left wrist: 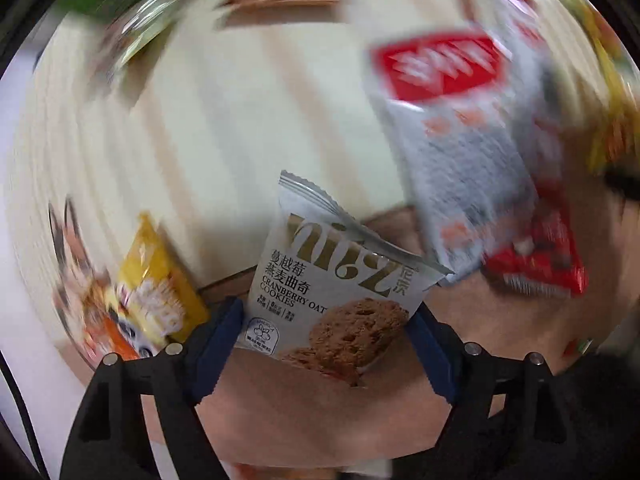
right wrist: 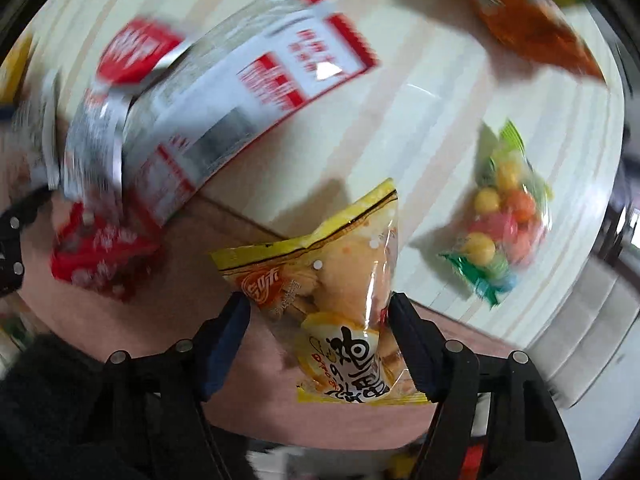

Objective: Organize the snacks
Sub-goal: 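Grasp the nitz cookie pack with the left tool while the right tool grasps the egg-cake bag, then lower both packs into the box and open both tools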

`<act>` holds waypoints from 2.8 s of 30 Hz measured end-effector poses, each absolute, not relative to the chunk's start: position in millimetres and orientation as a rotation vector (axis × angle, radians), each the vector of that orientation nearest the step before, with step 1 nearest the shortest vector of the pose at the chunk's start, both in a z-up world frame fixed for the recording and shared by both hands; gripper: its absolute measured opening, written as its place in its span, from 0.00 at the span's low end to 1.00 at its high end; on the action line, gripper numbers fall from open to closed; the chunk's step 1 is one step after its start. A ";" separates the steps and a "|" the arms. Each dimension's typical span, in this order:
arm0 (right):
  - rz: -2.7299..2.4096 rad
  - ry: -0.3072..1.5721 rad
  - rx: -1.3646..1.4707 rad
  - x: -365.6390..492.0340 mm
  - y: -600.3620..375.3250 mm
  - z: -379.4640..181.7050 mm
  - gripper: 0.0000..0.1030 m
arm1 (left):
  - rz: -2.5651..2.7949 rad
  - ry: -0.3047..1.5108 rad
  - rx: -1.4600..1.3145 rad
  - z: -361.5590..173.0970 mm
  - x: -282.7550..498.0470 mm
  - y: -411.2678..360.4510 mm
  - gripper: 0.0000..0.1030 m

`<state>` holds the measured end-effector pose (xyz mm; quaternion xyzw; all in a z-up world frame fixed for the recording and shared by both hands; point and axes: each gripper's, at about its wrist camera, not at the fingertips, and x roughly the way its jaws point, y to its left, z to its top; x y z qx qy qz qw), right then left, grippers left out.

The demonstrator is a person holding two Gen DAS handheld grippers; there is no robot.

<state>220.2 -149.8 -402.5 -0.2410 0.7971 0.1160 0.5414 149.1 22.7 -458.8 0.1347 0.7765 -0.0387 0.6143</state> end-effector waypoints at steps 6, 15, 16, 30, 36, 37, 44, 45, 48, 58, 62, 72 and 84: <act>0.112 1.947 -0.043 254.0 -212.3 -396.3 0.71 | 0.135 1.837 -0.198 -459.9 162.1 86.4 0.78; 0.163 1.953 0.146 264.5 -240.7 -384.6 0.84 | 0.051 1.857 -0.120 -461.6 160.2 64.8 0.78; 0.174 1.949 0.083 265.4 -234.7 -382.4 0.84 | 0.046 1.853 -0.067 -458.6 162.4 51.4 0.78; 0.114 1.856 -0.225 218.1 -238.5 -396.8 0.46 | 0.093 1.765 0.009 -436.7 141.5 27.4 0.70; 0.116 1.844 -0.098 221.8 -240.1 -349.6 0.41 | 0.098 1.716 -0.046 -399.2 118.3 23.6 0.70; 0.117 1.838 -0.076 223.1 -241.4 -342.9 0.41 | 0.097 1.708 -0.057 -388.3 118.1 30.8 0.70; 0.167 1.767 0.114 248.8 -262.3 -274.3 0.41 | 0.055 1.611 -0.174 -321.7 125.4 20.2 0.70; 0.183 1.753 0.155 253.2 -264.7 -261.1 0.41 | 0.044 1.599 -0.190 -312.3 127.9 19.2 0.70; 0.223 1.687 0.223 270.7 -268.0 -217.3 0.41 | 0.013 1.551 -0.236 -277.3 150.6 18.1 0.70; 0.226 1.485 0.271 367.4 -234.8 -139.0 0.41 | 0.017 1.454 -0.264 -240.2 305.0 36.8 0.70; 0.156 1.465 0.271 415.1 -235.4 -156.3 0.41 | 0.086 1.461 -0.222 -252.7 361.8 59.5 0.70; 0.024 1.506 0.228 525.5 -217.1 -242.0 0.41 | 0.177 1.561 -0.128 -298.1 470.6 93.1 0.70; -0.041 1.522 0.058 576.5 -178.8 -308.0 0.90 | 0.200 1.610 -0.054 -331.3 512.2 91.8 0.71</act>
